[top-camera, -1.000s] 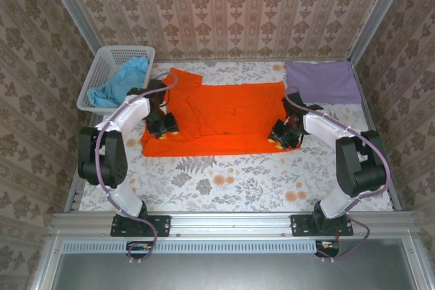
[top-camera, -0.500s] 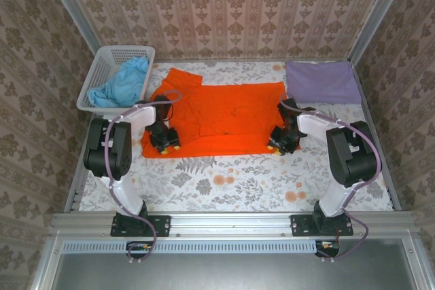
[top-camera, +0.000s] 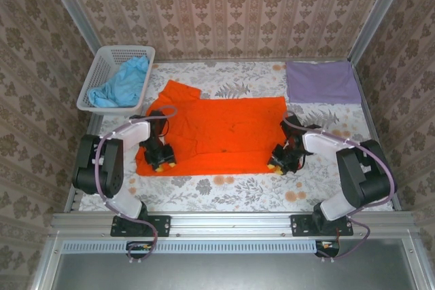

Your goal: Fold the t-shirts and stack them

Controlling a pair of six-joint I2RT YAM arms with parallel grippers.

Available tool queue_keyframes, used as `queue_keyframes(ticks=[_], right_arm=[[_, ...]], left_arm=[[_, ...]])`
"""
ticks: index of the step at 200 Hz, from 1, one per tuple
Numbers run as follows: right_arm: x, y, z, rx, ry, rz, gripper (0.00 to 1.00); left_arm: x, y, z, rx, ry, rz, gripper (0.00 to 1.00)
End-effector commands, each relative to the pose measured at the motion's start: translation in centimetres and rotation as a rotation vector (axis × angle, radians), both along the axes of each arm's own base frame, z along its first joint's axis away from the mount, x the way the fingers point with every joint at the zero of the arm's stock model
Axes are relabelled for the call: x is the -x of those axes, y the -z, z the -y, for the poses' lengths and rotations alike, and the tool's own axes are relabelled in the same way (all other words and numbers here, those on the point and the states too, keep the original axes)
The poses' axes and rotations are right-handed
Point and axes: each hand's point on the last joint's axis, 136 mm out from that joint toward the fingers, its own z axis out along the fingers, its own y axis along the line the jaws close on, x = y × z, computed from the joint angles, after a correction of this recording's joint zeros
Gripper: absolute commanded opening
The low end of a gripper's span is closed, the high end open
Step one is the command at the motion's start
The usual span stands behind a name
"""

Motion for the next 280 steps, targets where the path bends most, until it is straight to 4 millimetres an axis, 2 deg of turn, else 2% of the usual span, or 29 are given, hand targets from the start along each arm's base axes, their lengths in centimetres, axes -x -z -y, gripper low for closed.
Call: queue_keyframes(ticks=[1,44,81,119,139,149,159,181,199,216,245,261,280], right_arm=[[5.4,1.3,2.0,0.089,0.03,-0.168,0.27],[7.2,0.9,3.0,0.109,0.085,-0.162,0.26],[8.3,0.4,3.6,0.109,0.141,-0.149,0.26],[8.8,-0.2,4.0,0.121,0.151,-0.142,0.29],[7.6,-1.3,3.8,0.106,0.15,-0.083,0.37],[6.3,-2.4,3.4,0.086,0.148,-0.024,0.4],[4.7,-3.8,2.9,0.056,0.145,0.045,0.42],[0.7,-7.4,2.2,0.016,0.149,0.246,0.52],[-2.5,-10.3,3.3,0.074,0.159,0.419,0.63],[-5.8,-12.9,4.5,0.146,0.157,0.562,0.66],[-11.2,-15.8,7.2,0.25,0.184,0.724,0.65],[-14.0,-16.8,8.4,0.286,0.192,0.812,0.61],[-16.1,-17.1,9.5,0.324,0.196,0.876,0.6]], left_arm=[[2.9,-0.3,-0.5,-0.014,-0.035,-0.073,0.38],[5.2,-0.4,-0.1,-0.01,-0.046,-0.089,0.39],[5.9,-0.8,0.3,-0.015,-0.023,-0.095,0.4],[5.9,-1.4,0.5,-0.016,-0.016,-0.087,0.42],[4.7,-2.7,0.8,-0.009,-0.002,-0.058,0.45],[3.5,-3.9,1.1,-0.003,0.007,-0.025,0.47],[1.5,-5.7,1.6,0.007,0.016,0.033,0.5],[-4.0,-10.5,2.7,0.018,0.057,0.203,0.58],[-8.9,-13.7,3.5,0.013,0.089,0.349,0.66],[-13.7,-15.9,4.9,0.047,0.109,0.474,0.69],[-21.5,-17.4,6.4,0.043,0.168,0.618,0.68],[-25.1,-16.7,6.9,0.035,0.203,0.659,0.66],[-29.1,-15.3,6.8,0.01,0.232,0.691,0.63]])
